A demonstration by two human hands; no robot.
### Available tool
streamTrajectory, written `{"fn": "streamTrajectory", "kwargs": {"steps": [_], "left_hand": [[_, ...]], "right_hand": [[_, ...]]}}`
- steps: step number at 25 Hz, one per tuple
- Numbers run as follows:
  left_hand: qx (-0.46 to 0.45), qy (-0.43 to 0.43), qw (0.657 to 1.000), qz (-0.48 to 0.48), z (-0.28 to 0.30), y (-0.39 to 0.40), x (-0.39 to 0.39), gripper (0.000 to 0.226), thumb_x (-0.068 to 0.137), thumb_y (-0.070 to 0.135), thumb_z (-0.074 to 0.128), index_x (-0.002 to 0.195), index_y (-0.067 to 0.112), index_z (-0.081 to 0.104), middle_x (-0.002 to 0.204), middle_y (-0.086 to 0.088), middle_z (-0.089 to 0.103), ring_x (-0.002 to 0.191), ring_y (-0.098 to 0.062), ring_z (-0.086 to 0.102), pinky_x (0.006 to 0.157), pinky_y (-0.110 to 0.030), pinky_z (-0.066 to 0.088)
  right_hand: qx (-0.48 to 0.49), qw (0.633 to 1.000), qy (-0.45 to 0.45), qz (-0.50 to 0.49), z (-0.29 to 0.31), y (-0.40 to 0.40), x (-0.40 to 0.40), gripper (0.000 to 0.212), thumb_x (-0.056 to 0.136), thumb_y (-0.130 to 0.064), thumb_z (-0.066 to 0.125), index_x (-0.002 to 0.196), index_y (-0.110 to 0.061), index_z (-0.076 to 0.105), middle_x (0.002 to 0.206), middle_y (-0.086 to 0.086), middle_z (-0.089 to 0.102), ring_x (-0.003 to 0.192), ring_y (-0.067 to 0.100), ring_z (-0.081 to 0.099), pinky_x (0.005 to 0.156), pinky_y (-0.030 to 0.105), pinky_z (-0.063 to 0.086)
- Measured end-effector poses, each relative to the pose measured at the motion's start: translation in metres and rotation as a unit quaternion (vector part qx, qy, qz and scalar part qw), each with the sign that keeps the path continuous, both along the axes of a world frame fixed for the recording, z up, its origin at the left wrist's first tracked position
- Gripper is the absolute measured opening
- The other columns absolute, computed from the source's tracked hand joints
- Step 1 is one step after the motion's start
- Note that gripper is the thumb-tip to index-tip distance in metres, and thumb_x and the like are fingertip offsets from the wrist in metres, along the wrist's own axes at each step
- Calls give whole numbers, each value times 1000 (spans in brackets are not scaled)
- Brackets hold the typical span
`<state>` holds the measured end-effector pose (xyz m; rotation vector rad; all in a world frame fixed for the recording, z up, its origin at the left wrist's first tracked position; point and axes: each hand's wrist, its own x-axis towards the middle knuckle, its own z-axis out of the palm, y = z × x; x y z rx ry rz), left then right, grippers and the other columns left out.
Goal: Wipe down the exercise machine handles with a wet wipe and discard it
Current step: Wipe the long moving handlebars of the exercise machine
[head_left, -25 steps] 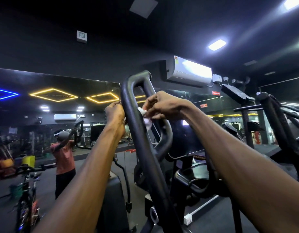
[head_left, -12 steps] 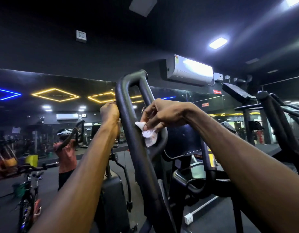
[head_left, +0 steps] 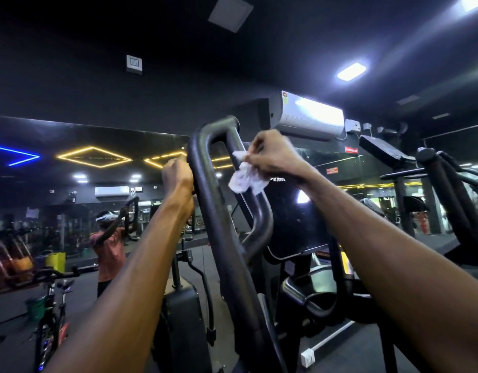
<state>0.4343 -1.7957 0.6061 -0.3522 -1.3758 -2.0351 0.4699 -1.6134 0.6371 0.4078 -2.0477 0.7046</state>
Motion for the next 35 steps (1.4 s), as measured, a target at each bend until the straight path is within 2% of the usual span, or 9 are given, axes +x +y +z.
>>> {"fn": "streamTrajectory", "kwargs": {"steps": [3, 8, 11, 15, 20, 25, 29, 32, 35], "left_hand": [[-43, 13, 999, 16, 14, 0, 0, 27, 97, 34, 50, 101, 10, 60, 72, -2, 59, 58, -15, 57, 49, -25, 48], [-88, 25, 994, 55, 25, 1, -8, 38, 99, 41, 45, 114, 8, 54, 94, -6, 59, 87, -24, 56, 86, -45, 51], [-91, 45, 994, 43, 22, 0, -10, 34, 101, 44, 44, 111, 12, 51, 90, -1, 57, 82, -17, 57, 74, -36, 51], [-90, 57, 994, 37, 23, 0, -13, 30, 102, 42, 43, 110, 13, 49, 87, 0, 55, 74, -11, 54, 57, -22, 42], [-80, 67, 993, 53, 24, -2, -14, 31, 100, 41, 47, 110, 13, 54, 89, 0, 60, 74, -9, 56, 54, -19, 41], [-86, 64, 992, 69, 22, -4, -15, 32, 99, 44, 49, 107, 14, 56, 90, 1, 63, 76, -10, 58, 58, -22, 43], [-90, 68, 991, 75, 19, -11, -15, 33, 98, 42, 53, 108, 11, 60, 93, -2, 66, 79, -13, 61, 64, -25, 48], [-87, 62, 990, 92, 15, -11, -12, 30, 98, 40, 54, 106, 12, 61, 91, -2, 66, 79, -14, 62, 65, -26, 49], [-85, 55, 983, 153, 13, -8, -5, 25, 99, 37, 53, 102, 13, 62, 91, -3, 67, 76, -14, 61, 64, -28, 51]], "right_hand": [[-47, 988, 125, -82, 26, -5, -22, 12, 84, -30, 70, 90, -19, 68, 97, 8, 72, 96, 29, 64, 83, 34, 47], [223, 962, 132, -84, 34, -21, -42, 18, 87, -17, 64, 98, -10, 76, 100, 8, 54, 99, 28, 59, 90, 32, 49], [286, 944, 149, -67, 26, -14, -42, 18, 81, -9, 61, 87, -14, 77, 94, -1, 52, 89, 20, 56, 84, 34, 51], [278, 937, 208, -31, 38, -30, -47, 27, 80, 2, 61, 97, -13, 76, 96, 9, 69, 89, 24, 63, 79, 34, 53], [297, 942, 137, -81, 36, -31, -46, 11, 78, -7, 68, 80, -15, 74, 95, 6, 68, 93, 28, 57, 79, 40, 54], [355, 907, 135, -179, 41, -47, -36, 12, 88, -12, 61, 90, -10, 73, 105, 8, 54, 101, 32, 51, 78, 33, 43], [343, 924, 9, -169, 43, -53, -21, 27, 79, -9, 74, 64, -16, 52, 79, 0, 48, 92, 34, 59, 72, 36, 47], [334, 930, -11, -150, 39, -49, -15, 14, 77, -18, 80, 83, -15, 67, 84, 0, 47, 83, 31, 56, 70, 35, 47], [371, 911, -54, -170, 23, -43, -10, 28, 71, -26, 84, 94, -17, 72, 82, 5, 51, 75, 29, 62, 63, 31, 50]]}}
